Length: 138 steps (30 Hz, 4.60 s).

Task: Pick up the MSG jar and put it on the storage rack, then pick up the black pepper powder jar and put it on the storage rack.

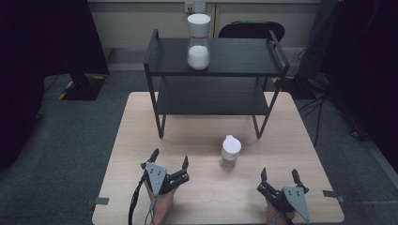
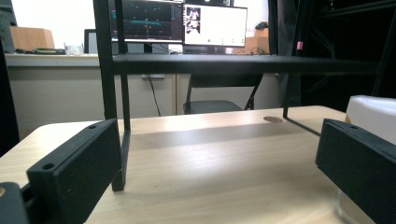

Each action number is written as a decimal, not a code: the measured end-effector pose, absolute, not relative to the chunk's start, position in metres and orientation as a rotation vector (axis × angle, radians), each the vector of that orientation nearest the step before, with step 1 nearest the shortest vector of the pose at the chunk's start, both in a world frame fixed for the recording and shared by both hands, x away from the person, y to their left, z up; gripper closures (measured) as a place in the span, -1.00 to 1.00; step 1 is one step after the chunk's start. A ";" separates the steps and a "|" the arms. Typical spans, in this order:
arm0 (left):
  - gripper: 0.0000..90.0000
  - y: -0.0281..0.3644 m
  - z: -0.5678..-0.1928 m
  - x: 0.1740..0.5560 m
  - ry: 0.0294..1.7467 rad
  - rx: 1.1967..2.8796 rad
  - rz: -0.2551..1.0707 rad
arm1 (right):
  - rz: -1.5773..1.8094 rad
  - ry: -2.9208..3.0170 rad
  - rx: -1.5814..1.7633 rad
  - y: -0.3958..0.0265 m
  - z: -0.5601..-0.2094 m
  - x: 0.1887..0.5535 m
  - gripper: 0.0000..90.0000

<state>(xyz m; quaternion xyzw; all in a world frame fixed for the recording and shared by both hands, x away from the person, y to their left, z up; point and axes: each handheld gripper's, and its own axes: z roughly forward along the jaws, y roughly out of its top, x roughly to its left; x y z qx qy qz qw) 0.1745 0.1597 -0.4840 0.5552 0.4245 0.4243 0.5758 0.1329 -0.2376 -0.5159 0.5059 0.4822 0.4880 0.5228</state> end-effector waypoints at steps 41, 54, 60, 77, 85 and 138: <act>-0.96 0.144 -0.516 0.165 1.059 1.282 1.070 | 1.180 1.166 1.206 -0.240 -0.516 0.133 -1.00; -0.99 0.144 -0.516 0.166 1.059 1.281 1.069 | 1.180 1.165 1.208 -0.240 -0.516 0.133 -1.00; -0.99 0.144 -0.516 0.166 1.058 1.282 1.070 | 1.181 1.166 1.207 -0.240 -0.516 0.133 -1.00; -1.00 0.144 -0.516 0.166 1.059 1.281 1.069 | 1.206 1.205 1.177 -0.240 -0.491 0.139 -1.00; -1.00 0.144 -0.516 0.165 1.062 1.280 1.072 | 1.309 1.217 1.087 -0.229 -0.457 0.154 -1.00; -0.99 0.141 -0.516 0.165 1.072 1.275 1.083 | 1.342 1.463 1.142 -0.172 -0.484 0.216 -0.33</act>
